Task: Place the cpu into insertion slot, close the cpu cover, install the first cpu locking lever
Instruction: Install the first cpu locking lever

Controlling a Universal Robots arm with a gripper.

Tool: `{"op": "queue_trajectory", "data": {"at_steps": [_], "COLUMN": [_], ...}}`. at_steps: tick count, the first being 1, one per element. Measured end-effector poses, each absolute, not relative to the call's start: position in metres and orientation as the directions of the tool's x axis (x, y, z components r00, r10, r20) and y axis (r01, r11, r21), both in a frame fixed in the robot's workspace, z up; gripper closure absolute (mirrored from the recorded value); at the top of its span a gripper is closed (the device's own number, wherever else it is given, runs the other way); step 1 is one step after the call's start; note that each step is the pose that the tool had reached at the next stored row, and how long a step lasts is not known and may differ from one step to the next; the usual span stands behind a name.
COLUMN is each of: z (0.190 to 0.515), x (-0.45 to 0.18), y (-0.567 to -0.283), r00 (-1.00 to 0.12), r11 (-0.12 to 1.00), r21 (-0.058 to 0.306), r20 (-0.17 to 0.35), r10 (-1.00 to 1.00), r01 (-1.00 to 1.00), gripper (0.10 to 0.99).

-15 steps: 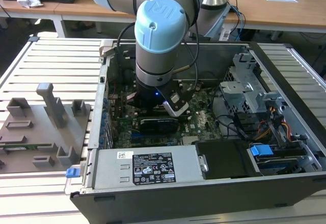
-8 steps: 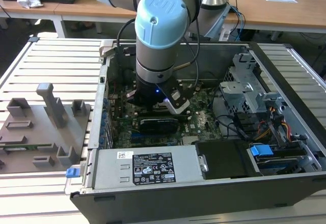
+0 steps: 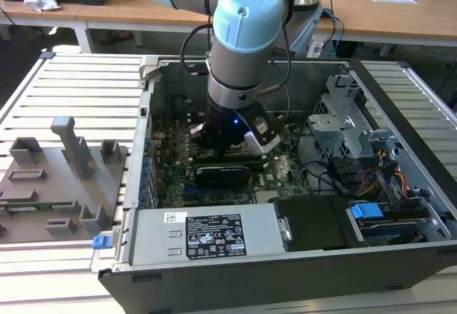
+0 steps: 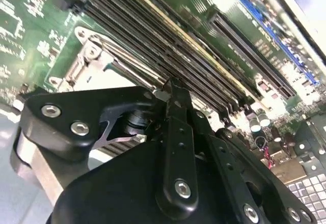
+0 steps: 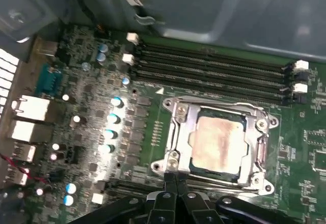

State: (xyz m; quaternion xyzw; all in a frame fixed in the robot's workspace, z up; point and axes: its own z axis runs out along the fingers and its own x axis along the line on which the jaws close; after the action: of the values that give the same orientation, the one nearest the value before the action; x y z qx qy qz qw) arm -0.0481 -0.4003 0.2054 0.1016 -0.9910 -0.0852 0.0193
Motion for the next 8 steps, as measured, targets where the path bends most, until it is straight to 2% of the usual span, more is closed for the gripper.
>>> {"op": "queue_trajectory", "data": {"at_steps": [8], "z": [0.207], "x": [-0.032], "y": [-0.378], "r00": [-0.978], "r11": [0.977], "r21": [0.084], "r20": [0.045], "r10": [-0.201], "r01": [-0.197], "gripper": [0.98]}}
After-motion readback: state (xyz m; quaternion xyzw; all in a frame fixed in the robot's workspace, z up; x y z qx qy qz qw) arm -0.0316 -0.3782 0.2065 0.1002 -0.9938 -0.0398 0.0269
